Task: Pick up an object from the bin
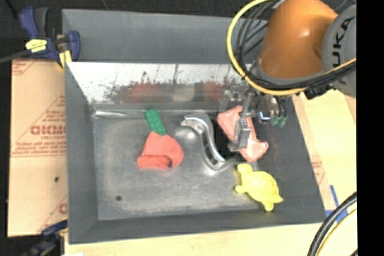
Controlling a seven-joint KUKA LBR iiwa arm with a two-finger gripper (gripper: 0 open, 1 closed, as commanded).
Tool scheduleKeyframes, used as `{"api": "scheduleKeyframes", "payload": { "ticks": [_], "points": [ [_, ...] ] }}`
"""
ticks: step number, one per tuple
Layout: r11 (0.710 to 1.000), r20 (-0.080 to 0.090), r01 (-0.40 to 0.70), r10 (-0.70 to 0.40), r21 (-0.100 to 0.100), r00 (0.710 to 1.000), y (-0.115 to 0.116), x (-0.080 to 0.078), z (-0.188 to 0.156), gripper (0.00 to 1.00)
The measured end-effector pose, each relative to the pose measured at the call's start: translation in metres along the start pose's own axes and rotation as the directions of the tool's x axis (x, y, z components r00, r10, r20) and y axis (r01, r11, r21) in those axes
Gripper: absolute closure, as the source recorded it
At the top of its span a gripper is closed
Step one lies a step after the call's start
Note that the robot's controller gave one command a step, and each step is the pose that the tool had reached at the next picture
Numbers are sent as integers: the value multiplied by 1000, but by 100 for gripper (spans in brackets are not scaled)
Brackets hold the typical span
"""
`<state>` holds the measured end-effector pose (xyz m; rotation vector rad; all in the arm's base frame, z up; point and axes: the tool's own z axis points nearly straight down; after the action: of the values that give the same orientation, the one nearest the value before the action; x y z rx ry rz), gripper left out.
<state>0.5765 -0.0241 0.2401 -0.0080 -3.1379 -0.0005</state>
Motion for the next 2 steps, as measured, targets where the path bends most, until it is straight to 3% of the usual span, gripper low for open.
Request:
{"api": "scheduleKeyframes", "payload": {
  "ticks": [2],
  "points": [
    [999,13,48,-48,4,999,12,-12,9,0]
  ]
}}
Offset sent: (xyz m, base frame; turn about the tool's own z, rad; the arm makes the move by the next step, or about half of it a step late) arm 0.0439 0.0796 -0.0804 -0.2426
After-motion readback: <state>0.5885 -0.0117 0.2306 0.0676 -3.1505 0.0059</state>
